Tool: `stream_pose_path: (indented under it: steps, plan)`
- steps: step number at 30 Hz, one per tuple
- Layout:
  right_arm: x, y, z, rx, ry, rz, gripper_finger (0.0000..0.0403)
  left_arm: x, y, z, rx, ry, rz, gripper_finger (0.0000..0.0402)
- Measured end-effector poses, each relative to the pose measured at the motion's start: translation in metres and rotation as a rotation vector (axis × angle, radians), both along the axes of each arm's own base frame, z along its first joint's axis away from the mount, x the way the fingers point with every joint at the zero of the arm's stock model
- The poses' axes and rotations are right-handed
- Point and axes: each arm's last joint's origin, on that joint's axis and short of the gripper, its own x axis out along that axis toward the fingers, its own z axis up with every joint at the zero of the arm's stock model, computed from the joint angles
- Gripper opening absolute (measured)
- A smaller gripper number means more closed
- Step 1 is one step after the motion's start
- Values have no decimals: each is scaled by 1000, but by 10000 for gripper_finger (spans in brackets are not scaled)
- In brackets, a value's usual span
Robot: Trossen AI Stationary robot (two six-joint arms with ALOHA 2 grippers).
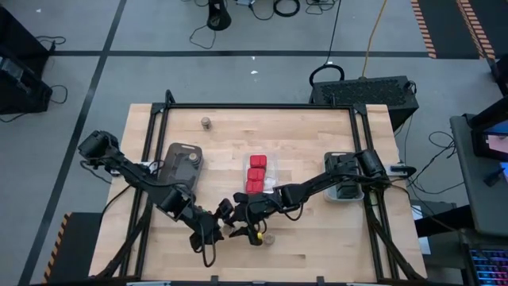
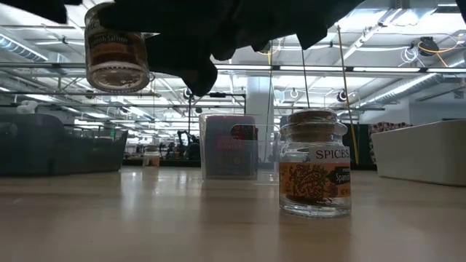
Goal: Sort spices by type
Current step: Put the brown seasoning can into the black bin
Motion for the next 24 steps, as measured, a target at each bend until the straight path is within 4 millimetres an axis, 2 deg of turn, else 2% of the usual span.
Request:
stream_pose_path:
  steps: [11,24]
  plan:
    - [0,0,-1,-2,7,0,162,4,0,-4,26,-11,-23,272]
    - [-1,1,-2,-6,20,4,162,10,6,-8,-39,36,-5,272]
